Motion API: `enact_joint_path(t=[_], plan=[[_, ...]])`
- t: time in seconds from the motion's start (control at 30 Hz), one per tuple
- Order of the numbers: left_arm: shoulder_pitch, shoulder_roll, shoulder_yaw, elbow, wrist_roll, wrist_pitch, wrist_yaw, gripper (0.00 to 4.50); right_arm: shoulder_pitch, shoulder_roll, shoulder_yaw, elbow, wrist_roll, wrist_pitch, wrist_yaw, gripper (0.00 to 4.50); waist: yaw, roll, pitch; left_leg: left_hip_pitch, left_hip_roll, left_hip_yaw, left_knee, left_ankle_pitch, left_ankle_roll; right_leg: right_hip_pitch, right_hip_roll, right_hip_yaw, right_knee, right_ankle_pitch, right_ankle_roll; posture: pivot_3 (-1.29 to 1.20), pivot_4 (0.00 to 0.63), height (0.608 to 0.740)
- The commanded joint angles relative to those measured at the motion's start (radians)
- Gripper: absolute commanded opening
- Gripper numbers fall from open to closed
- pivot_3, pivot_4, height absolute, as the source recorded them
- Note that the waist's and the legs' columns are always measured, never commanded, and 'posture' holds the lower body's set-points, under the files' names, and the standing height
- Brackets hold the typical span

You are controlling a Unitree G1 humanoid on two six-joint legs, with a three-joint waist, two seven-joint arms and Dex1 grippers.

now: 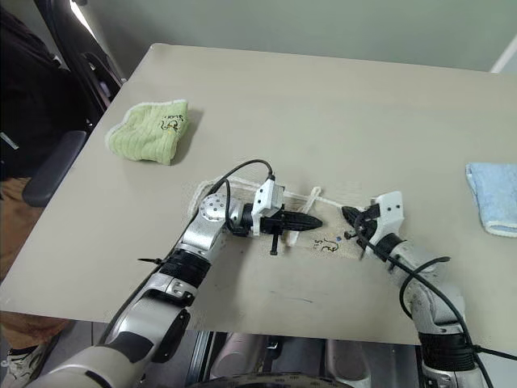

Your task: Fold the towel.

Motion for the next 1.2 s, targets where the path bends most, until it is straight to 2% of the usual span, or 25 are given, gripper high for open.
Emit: enact_joint_path(t=[0.03,0.2,0.23,0.4,0.5,0.57,0.63,0.73,0.9,1.0,1.1,1.2], plan=[[-0.005,-0.014,-0.016,0.013,0.022,-0.016,0.004,0.02,-0.013,-0.005,0.088,0.04,-0.132,-0.067,-0.005,0.0,-0.001,0.0,0.0,0.0,0.0,0.0,0.0,0.0,0.0,0.0,0.0,0.0,0.0,0.0,0.0,0.0,0.15,0.733],[-0.017,0.033,-0.06,0.028,0.09,0.028,-0.006,0.02,-0.05,0.004,0.102,0.085,-0.232,-0.101,-0.032,0.0,-0.007,0.0,0.0,0.006,0.0,0.0,0.0,-0.007,-0.006,0.005,0.0,0.001,0.0,0.001,-0.001,0.0,0.15,0.733],[-0.023,0.048,-0.072,0.04,0.118,0.038,0.004,0.02,-0.054,0.002,0.098,0.089,-0.242,-0.107,-0.03,0.0,-0.007,0.0,0.0,0.007,0.0,0.0,-0.001,-0.011,-0.003,0.006,0.0,0.001,0.0,0.001,-0.002,0.0,0.15,0.733],[-0.032,0.086,-0.075,0.043,0.126,0.069,-0.011,0.02,-0.069,-0.005,0.049,0.054,-0.218,-0.103,-0.003,0.0,-0.008,0.001,-0.001,0.015,0.0,-0.001,-0.001,-0.012,-0.001,0.014,0.001,0.002,0.0,-0.003,-0.01,0.0,0.15,0.733],[-0.04,0.096,-0.043,0.014,0.081,0.1,-0.034,0.02,-0.08,-0.01,-0.005,-0.001,-0.149,-0.032,0.012,0.0,-0.01,0.001,-0.001,0.015,0.0,-0.001,-0.001,-0.012,-0.002,0.013,0.001,0.002,0.0,-0.003,-0.01,0.0,0.15,0.733],[-0.054,0.096,0.003,-0.034,0.0,0.188,-0.062,0.02,-0.09,0.0,-0.081,-0.071,-0.024,0.063,0.017,0.0,-0.011,0.001,-0.001,0.014,0.0,-0.001,-0.002,-0.011,-0.003,0.012,0.001,0.002,0.0,-0.003,-0.01,0.0,0.15,0.733],[-0.069,0.093,0.044,-0.079,-0.069,0.277,-0.072,0.61,-0.095,-0.001,-0.143,-0.133,0.082,0.137,0.024,0.0,-0.01,0.001,0.0,0.011,0.0,0.0,-0.003,-0.01,-0.004,0.01,0.002,0.002,0.0,-0.003,-0.01,0.0,0.15,0.733],[-0.089,0.111,0.092,-0.149,-0.126,0.375,-0.064,1.62,-0.088,-0.037,-0.213,-0.197,0.184,0.23,0.026,0.61,-0.009,0.001,0.0,0.008,0.0,0.0,-0.003,-0.003,-0.014,0.006,0.002,0.002,-0.001,-0.003,-0.01,0.0,0.15,0.733],[-0.102,0.169,0.163,-0.221,-0.193,0.487,-0.049,3.45,-0.033,-0.103,-0.332,-0.256,0.422,0.4,0.029,2.3,-0.006,0.001,0.0,0.005,0.0,0.0,-0.003,-0.003,-0.014,0.004,0.001,0.002,-0.002,-0.005,-0.009,0.0,0.15,0.733],[-0.094,0.229,0.194,-0.244,-0.207,0.516,-0.052,4.46,0.06,-0.166,-0.369,-0.276,0.459,0.443,0.045,3.32,-0.003,0.001,0.0,0.004,0.0,0.0,-0.004,-0.003,-0.014,0.004,0.001,0.002,-0.002,-0.007,-0.008,0.0,0.15,0.733],[-0.075,0.281,0.205,-0.261,-0.197,0.517,-0.044,4.5,0.099,-0.185,-0.401,-0.293,0.536,0.467,0.034,4.41,-0.004,0.001,0.0,0.004,0.0,0.0,-0.005,-0.004,-0.013,0.003,0.001,0.002,-0.001,-0.008,-0.009,0.0,0.15,0.733],[-0.06,0.323,0.242,-0.256,-0.171,0.516,0.043,4.5,0.083,-0.176,-0.419,-0.31,0.62,0.477,-0.014,4.46,-0.009,0.0,0.0,0.005,0.0,0.0,-0.005,-0.004,-0.012,0.003,0.001,0.002,-0.001,-0.01,-0.009,0.0,0.15,0.733]])
